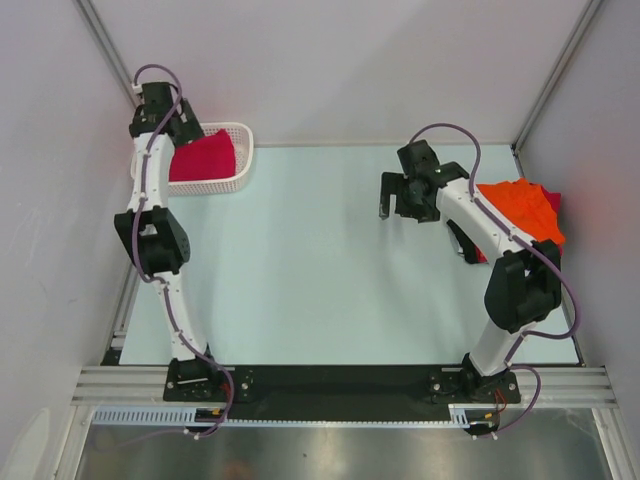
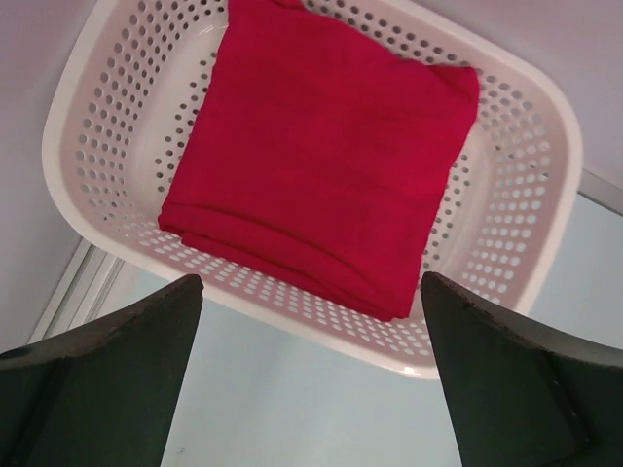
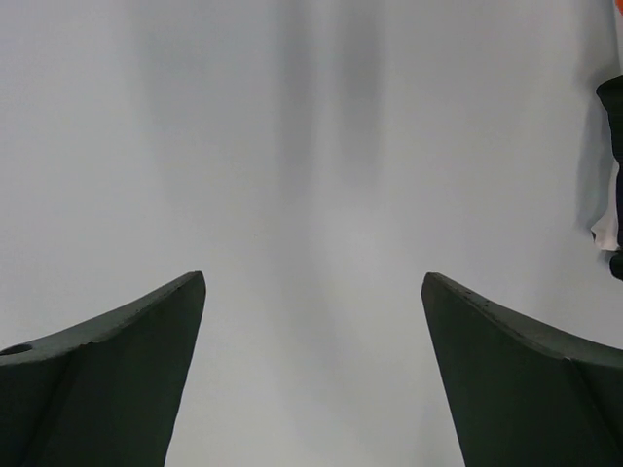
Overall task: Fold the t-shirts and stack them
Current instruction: Grab crumpled tshirt from bin with the left arm
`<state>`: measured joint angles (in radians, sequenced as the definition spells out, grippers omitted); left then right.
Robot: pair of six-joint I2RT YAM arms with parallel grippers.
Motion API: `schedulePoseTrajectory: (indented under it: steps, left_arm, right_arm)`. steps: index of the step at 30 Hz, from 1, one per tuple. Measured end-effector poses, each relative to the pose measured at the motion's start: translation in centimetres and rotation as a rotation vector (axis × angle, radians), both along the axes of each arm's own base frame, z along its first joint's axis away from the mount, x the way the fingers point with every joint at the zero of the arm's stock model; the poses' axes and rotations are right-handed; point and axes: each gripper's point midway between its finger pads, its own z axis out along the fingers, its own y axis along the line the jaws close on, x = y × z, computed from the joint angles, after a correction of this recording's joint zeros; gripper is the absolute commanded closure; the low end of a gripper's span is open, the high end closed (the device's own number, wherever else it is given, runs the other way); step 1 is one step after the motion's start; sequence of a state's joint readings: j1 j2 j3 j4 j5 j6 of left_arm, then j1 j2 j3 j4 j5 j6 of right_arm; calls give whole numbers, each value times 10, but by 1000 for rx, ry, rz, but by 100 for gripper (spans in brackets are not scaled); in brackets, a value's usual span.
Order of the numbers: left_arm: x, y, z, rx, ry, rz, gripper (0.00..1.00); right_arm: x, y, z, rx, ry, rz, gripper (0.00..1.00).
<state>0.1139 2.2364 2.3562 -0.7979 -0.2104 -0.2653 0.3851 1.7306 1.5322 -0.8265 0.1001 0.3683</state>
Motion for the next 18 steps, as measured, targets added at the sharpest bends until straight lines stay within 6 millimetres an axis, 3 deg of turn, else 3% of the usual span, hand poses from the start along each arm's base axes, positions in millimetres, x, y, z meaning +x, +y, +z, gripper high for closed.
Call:
schedulePoseTrajectory:
  steps: [7,13,18]
  left_arm:
    - [9,25,-55,-163,53,19,0]
    - [2,43,-108,-220,149,70,0]
    - [-4,65,-114,-128,179,136,0]
  right_arm:
    - [0,-1,10,-10,-5,7,0]
    - [2,-2,15,-25,-2,14,0]
    - [5,-1,15,-30,4,16,0]
